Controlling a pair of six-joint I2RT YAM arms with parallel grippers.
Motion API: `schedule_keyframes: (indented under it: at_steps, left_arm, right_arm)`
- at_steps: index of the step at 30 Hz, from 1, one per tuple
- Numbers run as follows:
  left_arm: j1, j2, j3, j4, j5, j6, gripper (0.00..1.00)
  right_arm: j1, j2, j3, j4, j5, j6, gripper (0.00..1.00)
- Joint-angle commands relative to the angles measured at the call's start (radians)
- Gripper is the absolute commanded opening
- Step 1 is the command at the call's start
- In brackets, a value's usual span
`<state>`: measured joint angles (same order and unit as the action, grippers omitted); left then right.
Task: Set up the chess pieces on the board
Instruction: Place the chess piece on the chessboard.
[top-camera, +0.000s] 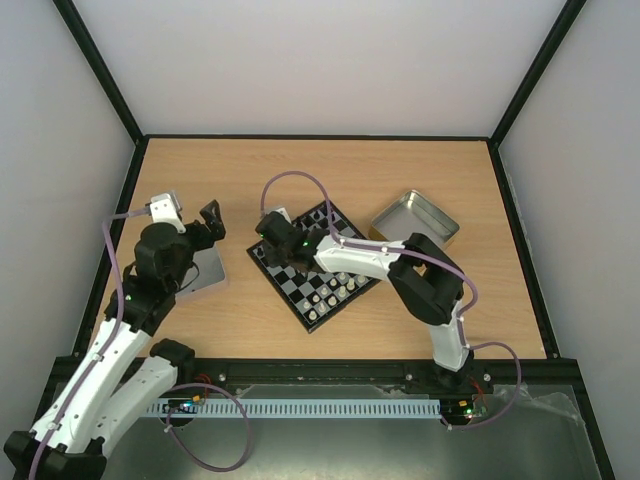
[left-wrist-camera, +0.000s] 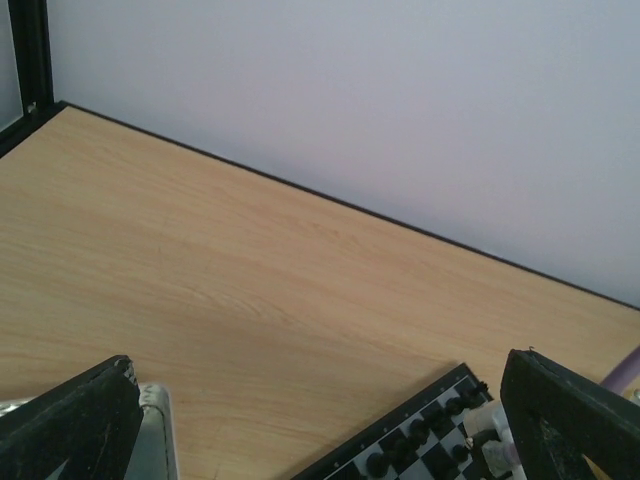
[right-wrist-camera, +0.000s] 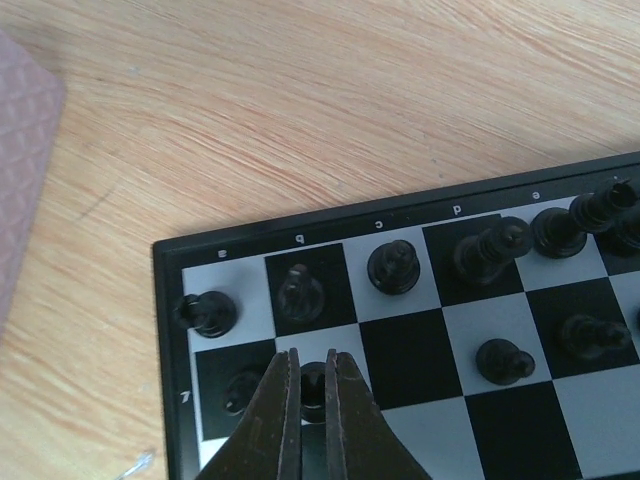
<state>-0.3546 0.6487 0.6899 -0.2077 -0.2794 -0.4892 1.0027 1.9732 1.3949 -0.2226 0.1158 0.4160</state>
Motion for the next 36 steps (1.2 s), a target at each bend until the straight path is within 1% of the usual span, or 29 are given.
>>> schedule_keyframes:
  at_steps: [1,9,24,26,30,36]
  left_arm:
    - [0.023,0.011,0.007,-0.037,0.025,0.016,0.99]
    - [0.070,0.038,-0.004,-0.026,0.081,0.009,0.99]
    - [0.122,0.053,-0.017,-0.024,0.153,-0.007,0.99]
    - [0.127,0.053,-0.018,-0.027,0.158,-0.007,0.99]
    - [0.135,0.054,-0.015,-0.036,0.169,-0.010,0.99]
    - [0.151,0.061,0.009,-0.066,0.183,-0.021,0.99]
  right_arm:
    - [0.002,0.053,0.051,-0.030,0.055,-0.018,0.03]
    - [0.002,0.104,0.090,-0.065,0.032,-0.020,0.05]
    - [0.002,0.134,0.078,-0.073,-0.006,-0.014,0.11]
    - [0.002,0.137,0.079,-0.075,-0.002,-0.014,0.13]
    - [0.002,0.122,0.087,-0.086,0.004,-0.010,0.21]
    - [0.003,0.017,0.081,-0.092,0.013,0.014,0.33]
